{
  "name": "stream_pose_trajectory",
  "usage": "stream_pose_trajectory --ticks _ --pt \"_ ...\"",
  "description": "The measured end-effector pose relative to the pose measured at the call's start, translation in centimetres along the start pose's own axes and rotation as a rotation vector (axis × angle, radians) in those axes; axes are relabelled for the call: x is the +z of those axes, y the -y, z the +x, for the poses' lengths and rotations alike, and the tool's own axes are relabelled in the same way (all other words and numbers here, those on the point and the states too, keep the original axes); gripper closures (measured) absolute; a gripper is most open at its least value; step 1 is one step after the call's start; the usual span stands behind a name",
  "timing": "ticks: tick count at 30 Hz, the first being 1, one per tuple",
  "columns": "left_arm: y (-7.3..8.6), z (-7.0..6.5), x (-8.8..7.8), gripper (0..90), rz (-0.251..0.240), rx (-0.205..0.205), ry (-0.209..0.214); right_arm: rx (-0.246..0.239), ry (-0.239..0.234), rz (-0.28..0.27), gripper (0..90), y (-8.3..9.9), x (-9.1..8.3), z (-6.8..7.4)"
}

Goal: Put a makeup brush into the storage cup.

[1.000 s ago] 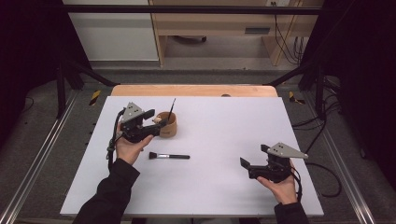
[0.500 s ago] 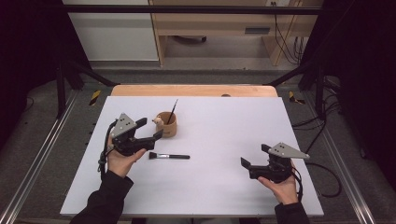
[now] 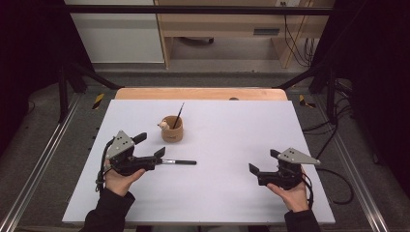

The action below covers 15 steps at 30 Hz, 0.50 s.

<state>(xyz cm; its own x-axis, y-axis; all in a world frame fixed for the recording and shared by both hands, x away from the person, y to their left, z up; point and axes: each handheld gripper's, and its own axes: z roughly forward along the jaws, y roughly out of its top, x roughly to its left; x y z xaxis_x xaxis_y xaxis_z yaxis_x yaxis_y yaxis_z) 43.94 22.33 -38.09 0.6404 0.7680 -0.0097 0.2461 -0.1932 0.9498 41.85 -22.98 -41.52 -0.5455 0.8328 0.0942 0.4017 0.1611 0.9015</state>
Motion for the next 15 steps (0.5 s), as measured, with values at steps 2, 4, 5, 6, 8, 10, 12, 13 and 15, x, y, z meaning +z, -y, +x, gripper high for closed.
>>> stream_pose_trajectory --ticks 2,4,5,6,8,10,12,13,15 --pt "0.4 0.1 -0.3 12.7 -0.001 -0.010 -0.001 -0.001 -0.002 0.000 5.8 0.0 0.0 0.0" --pt "0.8 0.2 -0.5 11.9 0.006 -0.012 -0.003 -0.001 -0.002 0.001 5.8 0.0 0.0 0.0" --pt "0.9 0.2 -0.5 11.5 0.019 -0.009 -0.004 -0.003 -0.003 0.002 5.8 0.0 0.1 0.0" --pt "1.0 0.3 -0.6 10.9 0.026 -0.004 -0.010 -0.003 -0.003 0.002 5.8 0.0 0.1 0.0" --pt "1.2 0.3 -0.7 10.5 0.027 -0.007 -0.010 -0.002 -0.003 0.002 5.8 0.0 0.0 0.0" --pt "1.5 0.4 -0.9 10.1 0.035 -0.007 -0.012 0.003 -0.004 0.001 5.8 0.0 0.0 0.1" --pt "1.8 0.6 -1.1 9.6 0.044 -0.008 -0.013 0.004 -0.003 -0.002 5.8 0.0 -0.1 0.0" --pt "2.0 0.7 -1.2 9.4 0.046 -0.010 -0.014 0.005 -0.003 -0.002 5.8 0.0 -0.1 0.0" --pt "2.3 0.8 -1.4 9.2 0.051 -0.018 -0.018 0.005 -0.002 0.000 5.8 0.0 -0.1 0.0"
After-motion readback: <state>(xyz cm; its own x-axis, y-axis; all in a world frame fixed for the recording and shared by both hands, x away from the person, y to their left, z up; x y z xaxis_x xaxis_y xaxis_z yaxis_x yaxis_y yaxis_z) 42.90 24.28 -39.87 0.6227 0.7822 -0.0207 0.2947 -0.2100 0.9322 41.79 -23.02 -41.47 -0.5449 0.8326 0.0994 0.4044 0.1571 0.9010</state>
